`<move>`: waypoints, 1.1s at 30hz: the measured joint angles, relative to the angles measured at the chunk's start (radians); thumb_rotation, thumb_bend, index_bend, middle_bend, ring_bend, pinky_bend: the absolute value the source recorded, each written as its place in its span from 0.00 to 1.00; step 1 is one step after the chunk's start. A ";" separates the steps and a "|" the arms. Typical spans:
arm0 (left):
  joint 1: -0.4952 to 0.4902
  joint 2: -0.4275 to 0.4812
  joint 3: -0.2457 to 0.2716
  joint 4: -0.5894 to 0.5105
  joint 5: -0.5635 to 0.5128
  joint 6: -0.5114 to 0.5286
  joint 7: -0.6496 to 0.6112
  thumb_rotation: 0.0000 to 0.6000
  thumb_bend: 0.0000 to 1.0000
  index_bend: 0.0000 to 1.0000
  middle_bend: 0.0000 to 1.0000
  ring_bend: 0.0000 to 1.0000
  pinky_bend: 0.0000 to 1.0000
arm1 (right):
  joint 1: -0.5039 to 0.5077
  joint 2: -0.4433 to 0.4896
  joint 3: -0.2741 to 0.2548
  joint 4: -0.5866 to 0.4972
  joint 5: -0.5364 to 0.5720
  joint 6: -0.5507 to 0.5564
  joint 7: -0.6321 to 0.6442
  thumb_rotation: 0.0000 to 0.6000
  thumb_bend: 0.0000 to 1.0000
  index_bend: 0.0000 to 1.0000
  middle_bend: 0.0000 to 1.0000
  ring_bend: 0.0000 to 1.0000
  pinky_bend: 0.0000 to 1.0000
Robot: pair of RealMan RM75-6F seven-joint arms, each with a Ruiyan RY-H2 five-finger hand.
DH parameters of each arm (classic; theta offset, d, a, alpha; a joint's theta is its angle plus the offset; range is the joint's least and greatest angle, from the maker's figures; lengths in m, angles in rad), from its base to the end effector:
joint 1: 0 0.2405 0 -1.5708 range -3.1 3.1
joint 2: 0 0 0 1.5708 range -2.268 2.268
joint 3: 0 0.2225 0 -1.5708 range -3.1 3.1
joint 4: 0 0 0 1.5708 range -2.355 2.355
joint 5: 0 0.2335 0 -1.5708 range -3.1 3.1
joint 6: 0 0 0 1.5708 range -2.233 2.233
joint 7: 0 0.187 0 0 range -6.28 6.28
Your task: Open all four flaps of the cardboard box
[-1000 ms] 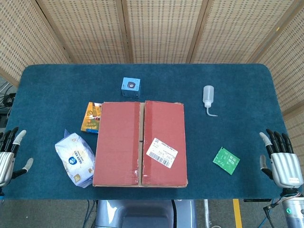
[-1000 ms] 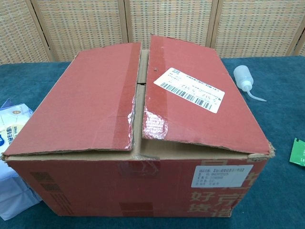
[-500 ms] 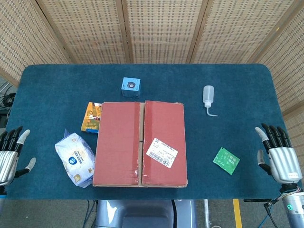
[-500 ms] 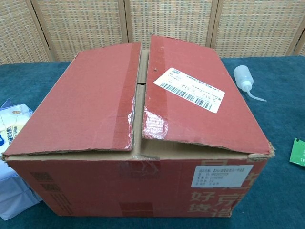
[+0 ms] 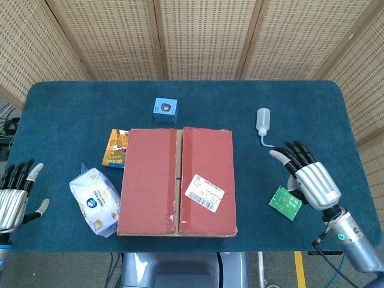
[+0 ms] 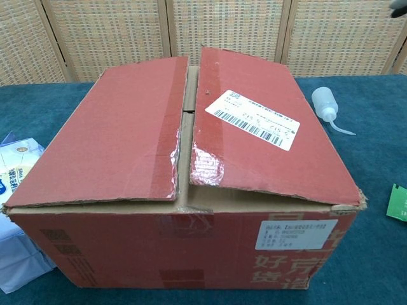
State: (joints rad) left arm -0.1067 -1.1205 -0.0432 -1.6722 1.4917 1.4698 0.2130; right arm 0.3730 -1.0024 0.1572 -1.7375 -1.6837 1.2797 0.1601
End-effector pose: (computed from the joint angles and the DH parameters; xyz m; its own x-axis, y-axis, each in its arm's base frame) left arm -0.2742 0.2267 0.1126 0.5296 0.0159 0.8481 0.8481 -0.0298 -0.5290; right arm -0.1662 -0.3008 0.1145 0.3096 -0.0432 0.9499 -0.8521 -0.4560 0.2569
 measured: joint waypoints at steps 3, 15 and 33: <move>-0.004 -0.001 0.000 -0.002 -0.002 -0.007 0.004 0.87 0.35 0.07 0.00 0.00 0.00 | 0.070 0.008 0.012 -0.024 -0.018 -0.069 0.063 1.00 1.00 0.24 0.22 0.00 0.00; -0.016 0.003 0.000 -0.002 -0.010 -0.028 0.014 0.87 0.35 0.07 0.00 0.00 0.00 | 0.321 -0.016 0.063 -0.072 -0.036 -0.307 0.192 1.00 1.00 0.29 0.25 0.00 0.00; -0.032 -0.007 0.002 0.011 -0.025 -0.058 0.007 0.87 0.35 0.07 0.00 0.00 0.00 | 0.490 -0.121 0.091 -0.109 0.059 -0.462 0.086 1.00 1.00 0.29 0.25 0.00 0.00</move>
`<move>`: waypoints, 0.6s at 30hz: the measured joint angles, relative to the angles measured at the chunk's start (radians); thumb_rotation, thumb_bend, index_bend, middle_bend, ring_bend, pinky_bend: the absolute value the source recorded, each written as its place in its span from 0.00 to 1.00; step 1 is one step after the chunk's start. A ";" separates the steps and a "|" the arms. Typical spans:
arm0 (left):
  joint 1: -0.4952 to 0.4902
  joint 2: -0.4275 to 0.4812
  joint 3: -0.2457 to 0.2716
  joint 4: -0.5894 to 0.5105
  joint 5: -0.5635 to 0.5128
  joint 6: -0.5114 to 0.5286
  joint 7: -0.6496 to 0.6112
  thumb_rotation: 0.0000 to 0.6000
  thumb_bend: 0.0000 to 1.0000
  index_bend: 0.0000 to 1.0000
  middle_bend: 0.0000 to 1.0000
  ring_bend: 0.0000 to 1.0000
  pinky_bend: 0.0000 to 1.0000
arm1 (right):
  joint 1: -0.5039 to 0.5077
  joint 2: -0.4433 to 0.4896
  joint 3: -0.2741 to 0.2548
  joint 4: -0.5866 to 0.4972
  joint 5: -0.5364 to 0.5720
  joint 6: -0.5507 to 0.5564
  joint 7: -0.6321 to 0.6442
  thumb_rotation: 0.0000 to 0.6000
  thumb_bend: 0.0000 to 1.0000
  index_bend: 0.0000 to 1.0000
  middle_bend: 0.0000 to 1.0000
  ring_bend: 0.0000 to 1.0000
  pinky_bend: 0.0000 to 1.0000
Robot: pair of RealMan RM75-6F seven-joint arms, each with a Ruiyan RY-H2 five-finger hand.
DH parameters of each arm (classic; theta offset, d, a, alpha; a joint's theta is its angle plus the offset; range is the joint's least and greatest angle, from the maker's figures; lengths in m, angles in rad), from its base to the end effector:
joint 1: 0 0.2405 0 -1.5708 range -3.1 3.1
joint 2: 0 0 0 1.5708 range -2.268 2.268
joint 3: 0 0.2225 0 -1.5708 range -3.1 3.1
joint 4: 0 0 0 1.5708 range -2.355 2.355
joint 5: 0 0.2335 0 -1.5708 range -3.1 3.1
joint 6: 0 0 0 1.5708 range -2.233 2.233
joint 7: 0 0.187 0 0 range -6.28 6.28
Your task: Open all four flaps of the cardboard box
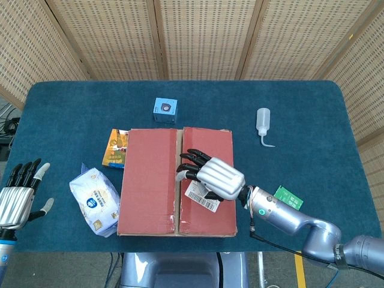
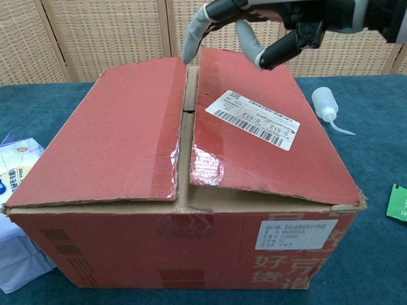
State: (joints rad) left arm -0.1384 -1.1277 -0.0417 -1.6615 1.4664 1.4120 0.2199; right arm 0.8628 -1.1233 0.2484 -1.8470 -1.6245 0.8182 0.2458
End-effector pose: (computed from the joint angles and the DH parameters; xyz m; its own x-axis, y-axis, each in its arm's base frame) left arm -0.2767 0.2349 0.1028 0.5376 0.0617 0.8410 0.8432 -0.0442 -0.5358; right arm 0.0115 -0.3204 0.0193 0.3673 -0.3410 0.8653 -0.6524 -0.7576 -0.0216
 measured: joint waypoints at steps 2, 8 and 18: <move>-0.001 -0.001 0.000 0.000 -0.002 -0.003 0.000 0.87 0.35 0.07 0.00 0.00 0.00 | 0.011 -0.012 -0.002 0.002 0.010 -0.010 -0.016 1.00 1.00 0.29 0.25 0.00 0.00; -0.003 -0.004 0.003 0.007 -0.008 -0.011 -0.005 0.87 0.35 0.07 0.00 0.00 0.00 | 0.031 -0.055 -0.005 0.016 0.047 -0.023 -0.074 1.00 1.00 0.29 0.25 0.00 0.00; -0.005 -0.010 0.006 0.018 -0.014 -0.020 -0.017 0.87 0.35 0.07 0.00 0.00 0.00 | 0.050 -0.098 -0.013 0.038 0.110 -0.032 -0.152 1.00 1.00 0.29 0.25 0.00 0.00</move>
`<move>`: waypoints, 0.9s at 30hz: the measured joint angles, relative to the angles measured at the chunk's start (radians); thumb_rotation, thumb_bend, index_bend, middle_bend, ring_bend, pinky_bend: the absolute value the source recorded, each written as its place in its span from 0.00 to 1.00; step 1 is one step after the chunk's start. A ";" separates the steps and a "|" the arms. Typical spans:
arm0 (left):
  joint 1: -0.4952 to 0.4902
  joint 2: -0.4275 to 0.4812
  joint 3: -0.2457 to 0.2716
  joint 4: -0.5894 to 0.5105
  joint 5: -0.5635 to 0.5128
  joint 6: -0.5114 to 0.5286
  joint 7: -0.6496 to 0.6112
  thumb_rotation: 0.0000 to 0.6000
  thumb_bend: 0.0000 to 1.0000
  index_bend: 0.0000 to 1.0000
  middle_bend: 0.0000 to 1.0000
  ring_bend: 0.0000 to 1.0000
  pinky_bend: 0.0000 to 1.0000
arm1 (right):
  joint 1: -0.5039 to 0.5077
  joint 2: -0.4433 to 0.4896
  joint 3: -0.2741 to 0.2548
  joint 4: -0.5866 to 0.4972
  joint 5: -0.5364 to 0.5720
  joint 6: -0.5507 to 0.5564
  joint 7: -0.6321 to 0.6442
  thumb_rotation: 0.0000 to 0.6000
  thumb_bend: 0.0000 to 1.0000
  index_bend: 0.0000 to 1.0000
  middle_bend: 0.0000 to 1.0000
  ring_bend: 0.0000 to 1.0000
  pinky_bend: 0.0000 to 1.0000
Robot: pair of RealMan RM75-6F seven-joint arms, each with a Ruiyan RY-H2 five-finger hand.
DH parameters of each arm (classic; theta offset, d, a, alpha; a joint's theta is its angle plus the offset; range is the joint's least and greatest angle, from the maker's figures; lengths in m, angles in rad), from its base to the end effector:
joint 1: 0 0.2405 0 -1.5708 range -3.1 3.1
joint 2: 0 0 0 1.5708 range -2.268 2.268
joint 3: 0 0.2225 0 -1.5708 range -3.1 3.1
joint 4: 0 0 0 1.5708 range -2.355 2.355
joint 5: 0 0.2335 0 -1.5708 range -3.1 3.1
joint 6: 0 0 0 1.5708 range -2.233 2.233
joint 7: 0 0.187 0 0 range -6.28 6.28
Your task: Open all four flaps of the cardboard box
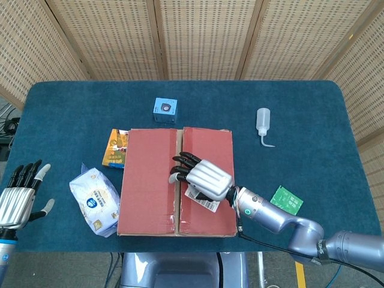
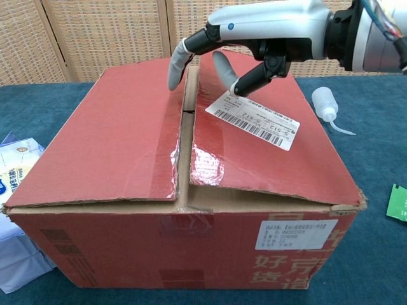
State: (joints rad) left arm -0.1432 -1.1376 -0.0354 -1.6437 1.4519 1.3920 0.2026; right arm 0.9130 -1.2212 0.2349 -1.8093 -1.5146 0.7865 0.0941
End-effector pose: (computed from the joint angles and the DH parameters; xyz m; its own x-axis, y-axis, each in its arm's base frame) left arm -0.2830 0.2349 0.0980 0.5281 0.0878 0.8447 0.8491 -0.0365 -0.5270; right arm 0.0189 -0.3217 -0.0077 0.4129 -0.3253 0.8507 -0.6495 -0.7600 0.0247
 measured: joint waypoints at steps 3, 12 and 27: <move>-0.001 -0.002 0.000 0.003 -0.003 -0.002 -0.001 0.87 0.35 0.07 0.00 0.00 0.00 | 0.001 -0.005 -0.005 0.005 0.008 -0.001 -0.012 1.00 1.00 0.29 0.25 0.00 0.00; -0.005 -0.008 0.002 0.013 -0.016 -0.021 -0.010 0.87 0.35 0.07 0.00 0.00 0.00 | 0.000 -0.021 -0.022 0.033 0.030 0.012 -0.056 1.00 1.00 0.37 0.35 0.00 0.00; -0.015 -0.007 0.000 0.007 -0.019 -0.029 -0.011 0.87 0.35 0.07 0.00 0.00 0.00 | -0.009 -0.008 -0.027 0.049 0.027 0.057 -0.067 1.00 1.00 0.41 0.48 0.02 0.00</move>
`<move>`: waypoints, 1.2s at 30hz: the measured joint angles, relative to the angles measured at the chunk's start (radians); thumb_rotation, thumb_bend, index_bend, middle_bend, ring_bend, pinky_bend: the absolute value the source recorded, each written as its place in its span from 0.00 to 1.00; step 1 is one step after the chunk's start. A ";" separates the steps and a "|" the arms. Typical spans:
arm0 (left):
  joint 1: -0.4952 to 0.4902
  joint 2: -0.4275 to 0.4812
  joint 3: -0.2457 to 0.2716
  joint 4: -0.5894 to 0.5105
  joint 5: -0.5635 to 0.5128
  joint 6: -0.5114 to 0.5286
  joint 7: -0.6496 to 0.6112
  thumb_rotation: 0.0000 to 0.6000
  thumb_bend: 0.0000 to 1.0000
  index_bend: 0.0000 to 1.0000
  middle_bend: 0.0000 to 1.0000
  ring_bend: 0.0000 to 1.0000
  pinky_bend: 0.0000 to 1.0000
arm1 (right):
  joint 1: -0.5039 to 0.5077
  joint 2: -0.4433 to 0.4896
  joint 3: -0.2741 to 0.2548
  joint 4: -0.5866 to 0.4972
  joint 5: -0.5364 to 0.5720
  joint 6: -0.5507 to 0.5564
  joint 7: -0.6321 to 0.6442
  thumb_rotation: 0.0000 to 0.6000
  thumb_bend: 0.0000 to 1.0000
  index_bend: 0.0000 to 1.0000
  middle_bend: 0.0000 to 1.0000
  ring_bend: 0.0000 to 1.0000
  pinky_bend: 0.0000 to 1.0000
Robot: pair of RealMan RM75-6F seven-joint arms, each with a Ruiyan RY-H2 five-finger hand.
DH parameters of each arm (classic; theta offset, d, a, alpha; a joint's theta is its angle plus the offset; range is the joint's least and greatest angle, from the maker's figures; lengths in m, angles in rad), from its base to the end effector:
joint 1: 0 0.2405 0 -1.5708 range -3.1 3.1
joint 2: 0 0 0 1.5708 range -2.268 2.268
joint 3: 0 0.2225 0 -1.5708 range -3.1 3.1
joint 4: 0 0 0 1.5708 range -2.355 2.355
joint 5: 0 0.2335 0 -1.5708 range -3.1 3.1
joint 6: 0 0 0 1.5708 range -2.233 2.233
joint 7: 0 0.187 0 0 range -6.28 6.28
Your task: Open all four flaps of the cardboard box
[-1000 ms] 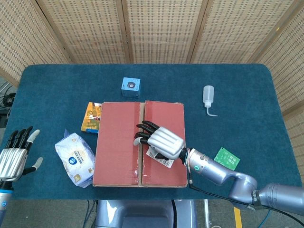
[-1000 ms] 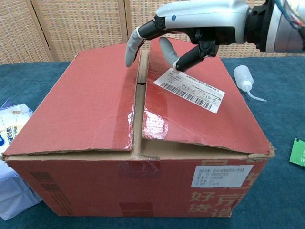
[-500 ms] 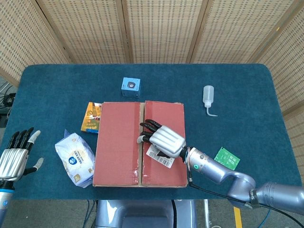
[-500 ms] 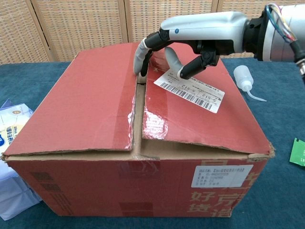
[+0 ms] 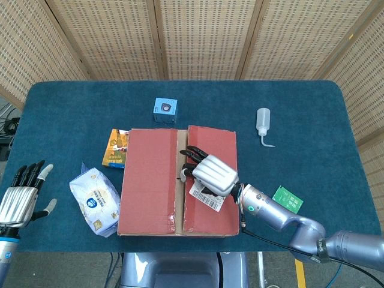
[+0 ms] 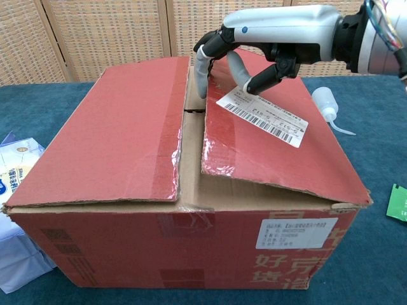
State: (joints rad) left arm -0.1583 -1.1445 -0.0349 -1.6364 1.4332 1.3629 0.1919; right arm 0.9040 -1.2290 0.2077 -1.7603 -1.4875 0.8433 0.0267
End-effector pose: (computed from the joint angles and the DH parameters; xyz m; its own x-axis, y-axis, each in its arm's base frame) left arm -0.2854 0.2386 0.0927 0.5170 0.1128 0.8485 0.8555 -0.0355 -0.5166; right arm 0.0015 -0.3362 -0.0027 0.4364 -0.2508 0.8641 -0.6574 -0.7446 0.1158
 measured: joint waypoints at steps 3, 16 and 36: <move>-0.001 0.001 -0.001 0.000 0.001 0.002 0.000 0.87 0.35 0.07 0.00 0.00 0.00 | -0.002 0.018 0.002 -0.008 -0.003 0.006 0.002 1.00 1.00 0.41 0.48 0.03 0.00; -0.009 0.006 -0.004 -0.012 0.013 0.008 0.009 0.87 0.35 0.07 0.00 0.00 0.00 | -0.025 0.164 0.025 -0.101 -0.022 0.049 0.031 1.00 1.00 0.41 0.48 0.03 0.00; -0.022 0.010 0.000 -0.028 0.031 0.006 0.013 0.87 0.35 0.07 0.00 0.00 0.00 | -0.134 0.375 0.036 -0.150 -0.012 0.158 0.024 1.00 1.00 0.41 0.48 0.03 0.00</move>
State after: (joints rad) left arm -0.1800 -1.1345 -0.0354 -1.6641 1.4640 1.3693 0.2047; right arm 0.7699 -0.8538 0.2440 -1.9105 -1.4991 1.0012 0.0506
